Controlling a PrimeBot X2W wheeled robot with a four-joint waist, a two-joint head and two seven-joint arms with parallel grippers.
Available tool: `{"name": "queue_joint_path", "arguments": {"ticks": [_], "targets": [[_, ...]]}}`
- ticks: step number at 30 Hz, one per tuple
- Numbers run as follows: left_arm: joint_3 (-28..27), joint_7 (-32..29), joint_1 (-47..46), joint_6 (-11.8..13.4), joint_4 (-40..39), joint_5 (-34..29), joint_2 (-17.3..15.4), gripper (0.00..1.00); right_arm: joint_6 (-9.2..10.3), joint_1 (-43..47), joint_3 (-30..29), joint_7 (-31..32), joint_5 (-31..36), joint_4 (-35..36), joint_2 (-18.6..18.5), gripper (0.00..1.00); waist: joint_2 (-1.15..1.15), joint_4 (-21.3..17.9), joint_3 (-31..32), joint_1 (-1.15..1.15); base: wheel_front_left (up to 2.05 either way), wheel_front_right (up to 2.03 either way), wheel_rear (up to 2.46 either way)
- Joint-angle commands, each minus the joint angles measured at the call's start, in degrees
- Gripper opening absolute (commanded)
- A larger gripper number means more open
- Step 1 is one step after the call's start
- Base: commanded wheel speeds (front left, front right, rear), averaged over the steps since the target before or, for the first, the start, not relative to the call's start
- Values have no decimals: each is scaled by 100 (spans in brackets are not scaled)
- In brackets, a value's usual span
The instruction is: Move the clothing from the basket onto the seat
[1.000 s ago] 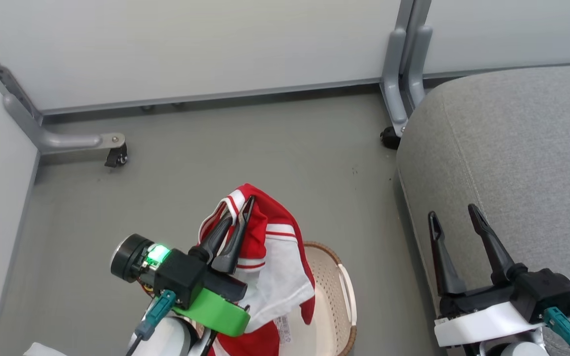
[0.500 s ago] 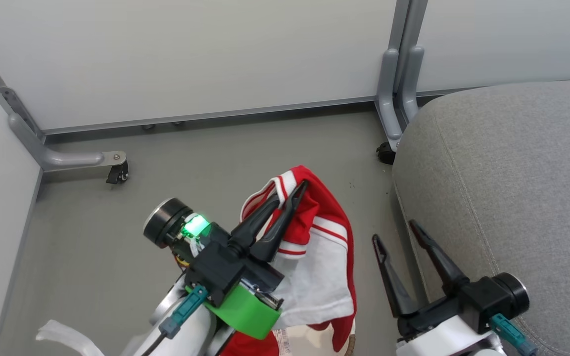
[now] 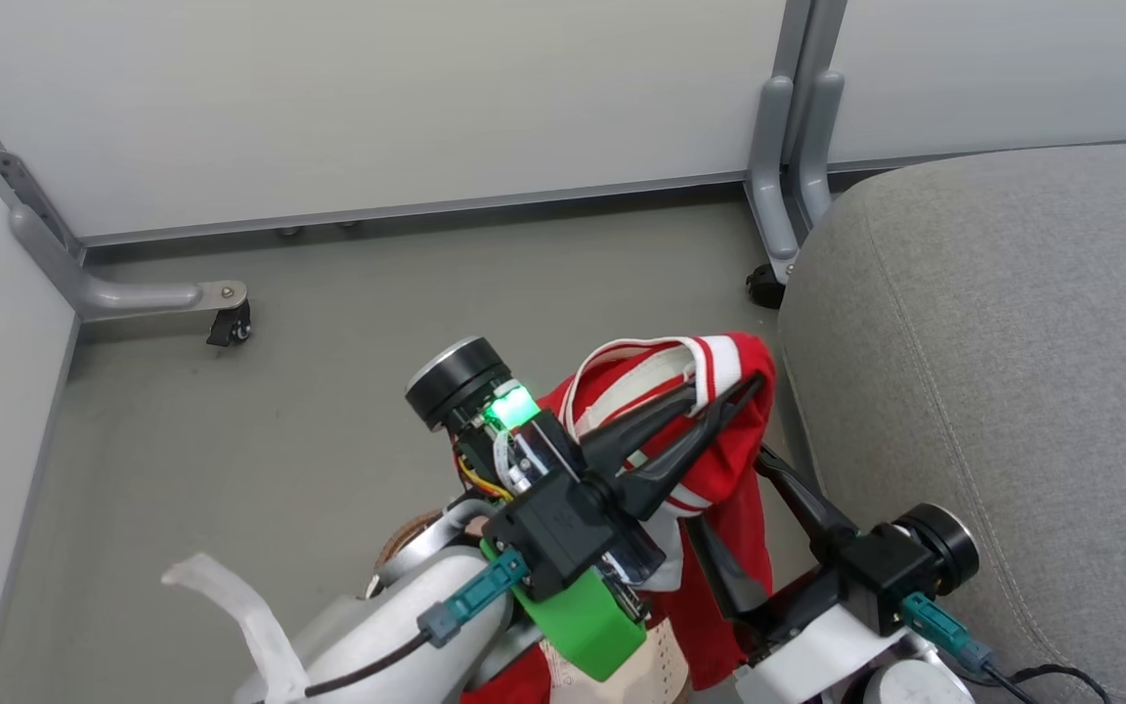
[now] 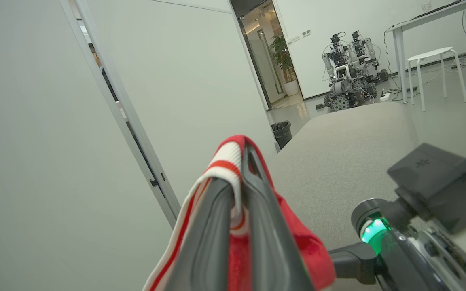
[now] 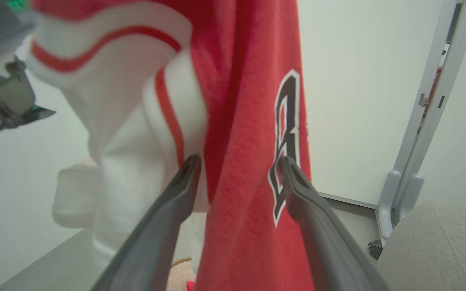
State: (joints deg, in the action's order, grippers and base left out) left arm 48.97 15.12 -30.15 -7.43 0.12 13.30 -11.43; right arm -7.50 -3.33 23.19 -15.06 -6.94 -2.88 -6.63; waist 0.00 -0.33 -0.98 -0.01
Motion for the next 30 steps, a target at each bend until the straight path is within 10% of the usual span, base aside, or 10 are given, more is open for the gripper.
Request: {"name": "queue_joint_path", "arguments": {"ticks": [1, 4, 7, 27, 28, 30], "targets": [[99, 4, -171, -5, 29, 72, -25, 0, 2, -71, -11, -18, 40, -92, -4, 100, 0, 6, -15, 1, 0, 0, 0], [222, 4, -336, -4, 108, 169, -37, 0, 2, -80, -118, -18, 73, -227, 58, 100, 0, 7, -32, 1, 0, 0, 0], [279, 4, -439, -4, 185, 255, -47, 0, 2, -58, -152, -18, 128, -368, 112, 0, 0, -1, -44, 1, 0, 0, 0], [179, -90, -396, 12, 1276, 1314, 72, 2, 2, 50, -232, -18, 183, -393, 86, 0, 0, -10, -92, 1, 0, 0, 0], [182, -122, -399, 12, 1317, 1352, 71, 100, 2, 46, -243, -18, 187, -386, 83, 0, 0, -10, -97, 1, 0, 0, 0], [165, -168, -384, 10, 1383, 1443, 80, 100, 2, 45, -299, -18, 201, -364, 83, 0, 0, -10, -104, 1, 0, 0, 0]]}}
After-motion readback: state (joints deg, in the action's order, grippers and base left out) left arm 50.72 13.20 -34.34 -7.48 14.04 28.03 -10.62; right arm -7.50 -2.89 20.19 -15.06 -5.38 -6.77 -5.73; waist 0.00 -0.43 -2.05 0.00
